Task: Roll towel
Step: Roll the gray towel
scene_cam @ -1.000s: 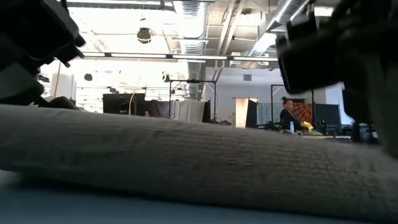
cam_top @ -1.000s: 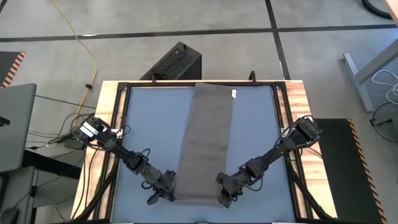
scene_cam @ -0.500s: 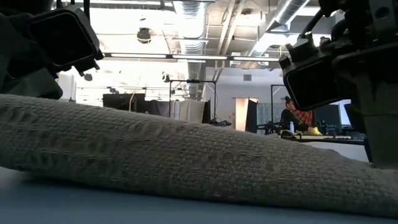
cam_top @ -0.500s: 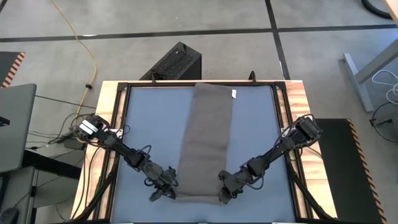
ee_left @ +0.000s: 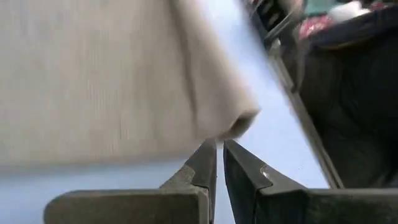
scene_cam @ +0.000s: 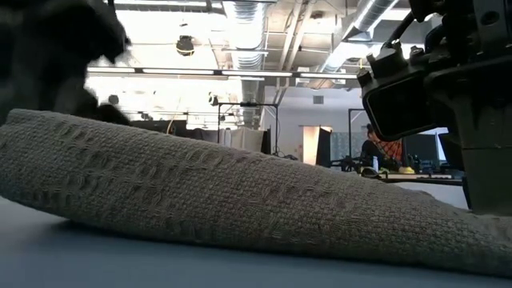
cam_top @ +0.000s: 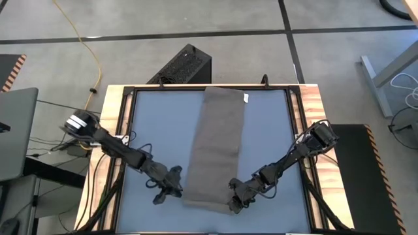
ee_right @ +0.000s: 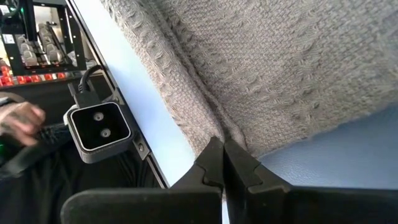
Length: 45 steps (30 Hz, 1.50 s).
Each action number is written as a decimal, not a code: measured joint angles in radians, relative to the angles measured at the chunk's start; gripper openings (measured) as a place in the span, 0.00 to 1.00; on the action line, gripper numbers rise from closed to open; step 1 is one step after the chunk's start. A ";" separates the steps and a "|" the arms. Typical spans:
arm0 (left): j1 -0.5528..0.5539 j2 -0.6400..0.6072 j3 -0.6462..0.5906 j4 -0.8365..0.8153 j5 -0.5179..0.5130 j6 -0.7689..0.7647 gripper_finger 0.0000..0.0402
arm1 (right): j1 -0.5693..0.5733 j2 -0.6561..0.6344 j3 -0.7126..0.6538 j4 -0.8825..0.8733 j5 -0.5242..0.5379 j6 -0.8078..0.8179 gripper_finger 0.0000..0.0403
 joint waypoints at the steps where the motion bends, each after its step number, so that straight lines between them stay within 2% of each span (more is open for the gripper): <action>1: -0.006 -0.026 0.000 0.018 -0.017 0.038 0.04 | 0.000 0.000 0.000 0.000 0.000 0.000 0.04; 4: -0.031 -0.090 0.004 0.088 -0.129 0.155 0.04 | 0.000 0.000 0.000 0.000 0.002 -0.003 0.04; 6: -0.048 -0.084 0.018 0.138 -0.196 0.211 0.04 | -0.001 0.000 0.000 0.000 0.002 -0.003 0.04; 9: -0.051 0.015 0.088 0.190 -0.213 0.264 0.04 | -0.002 0.001 0.000 0.001 0.002 -0.002 0.04; 12: -0.038 0.155 0.206 0.191 -0.172 0.327 0.04 | -0.005 0.001 -0.001 0.001 0.003 -0.001 0.04; 17: 0.002 0.353 0.423 0.026 -0.100 0.391 0.04 | -0.008 0.001 -0.001 0.002 -0.001 0.000 0.04; 22: 0.033 0.433 0.577 -0.192 -0.102 0.453 0.04 | -0.008 0.001 -0.001 0.004 -0.001 -0.002 0.04; 29: 0.033 0.435 0.597 -0.269 -0.066 0.485 0.04 | -0.009 0.002 -0.001 0.006 -0.001 -0.030 0.04; 33: 0.033 0.450 0.594 -0.300 -0.072 0.469 0.04 | -0.010 0.003 -0.002 0.037 0.000 -0.097 0.04; 45: 0.028 0.445 0.595 -0.281 -0.073 0.465 0.04 | -0.017 0.005 -0.003 0.137 0.026 -0.187 0.04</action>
